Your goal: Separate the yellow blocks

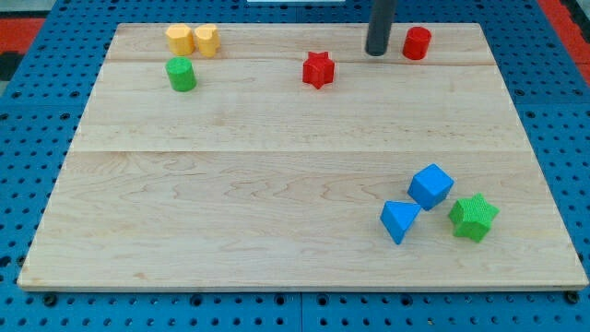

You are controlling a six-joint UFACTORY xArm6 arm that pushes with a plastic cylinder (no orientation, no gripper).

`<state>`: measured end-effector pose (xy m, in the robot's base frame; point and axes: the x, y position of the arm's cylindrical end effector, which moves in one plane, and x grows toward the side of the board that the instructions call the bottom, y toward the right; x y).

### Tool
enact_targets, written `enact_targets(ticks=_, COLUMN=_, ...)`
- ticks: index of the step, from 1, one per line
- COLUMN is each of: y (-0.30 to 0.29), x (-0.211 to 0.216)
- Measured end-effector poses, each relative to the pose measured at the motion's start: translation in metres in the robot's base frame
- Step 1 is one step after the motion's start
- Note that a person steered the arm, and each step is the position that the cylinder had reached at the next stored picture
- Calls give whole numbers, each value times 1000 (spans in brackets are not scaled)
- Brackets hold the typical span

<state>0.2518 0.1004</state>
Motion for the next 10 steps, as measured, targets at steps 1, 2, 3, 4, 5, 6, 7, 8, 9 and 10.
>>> enact_targets(ticks=1, y=-42, x=-42)
enact_targets(ticks=2, y=-98, x=-58)
enact_targets(ticks=3, y=-146, x=-59)
enact_targets(ticks=4, y=-207, x=-59)
enact_targets(ticks=5, y=-264, x=-60)
enact_targets(ticks=6, y=-327, x=-60)
enact_targets(ticks=7, y=-385, x=-60)
enact_targets(ticks=8, y=-311, x=-46)
enact_targets(ticks=9, y=-236, x=-38)
enact_targets(ticks=10, y=-197, x=-21)
